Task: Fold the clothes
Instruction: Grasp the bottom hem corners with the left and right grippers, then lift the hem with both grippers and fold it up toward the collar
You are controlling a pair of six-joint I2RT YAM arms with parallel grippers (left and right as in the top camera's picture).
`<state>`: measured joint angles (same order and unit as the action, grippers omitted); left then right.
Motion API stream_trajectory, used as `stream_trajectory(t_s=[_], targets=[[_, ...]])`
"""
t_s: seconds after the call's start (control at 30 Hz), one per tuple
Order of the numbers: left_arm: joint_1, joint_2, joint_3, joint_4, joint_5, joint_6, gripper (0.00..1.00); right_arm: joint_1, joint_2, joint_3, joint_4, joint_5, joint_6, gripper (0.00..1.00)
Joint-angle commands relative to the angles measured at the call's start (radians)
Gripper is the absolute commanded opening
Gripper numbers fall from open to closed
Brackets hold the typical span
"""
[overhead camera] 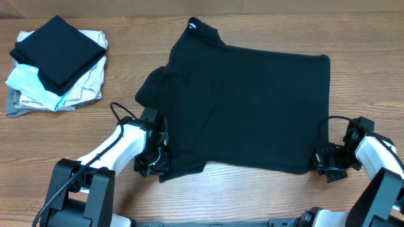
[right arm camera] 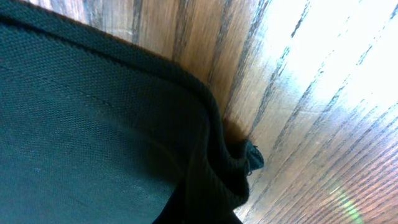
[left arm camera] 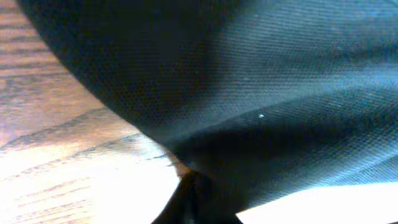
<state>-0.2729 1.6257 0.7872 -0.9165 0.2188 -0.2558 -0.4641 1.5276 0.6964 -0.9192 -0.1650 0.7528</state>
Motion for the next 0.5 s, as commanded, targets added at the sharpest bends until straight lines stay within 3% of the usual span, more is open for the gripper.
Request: stream_trajectory(t_s=[0.0,0.3,0.47], targets=[[0.004,0.003,0.012,-0.007,0.003,-0.008,0.04,0.003,0.037,-0.048,0.013,0.067,-0.032,0.04],[0.004,-0.005,0.129,-0.246,-0.001,0.012,0.04,-0.036,0.037,-0.027,-0.088,0.068,-0.075,0.04],[0.004,-0.049,0.178,-0.35,0.013,-0.039,0.04,-0.052,0.036,0.035,-0.193,0.066,-0.079,0.04]])
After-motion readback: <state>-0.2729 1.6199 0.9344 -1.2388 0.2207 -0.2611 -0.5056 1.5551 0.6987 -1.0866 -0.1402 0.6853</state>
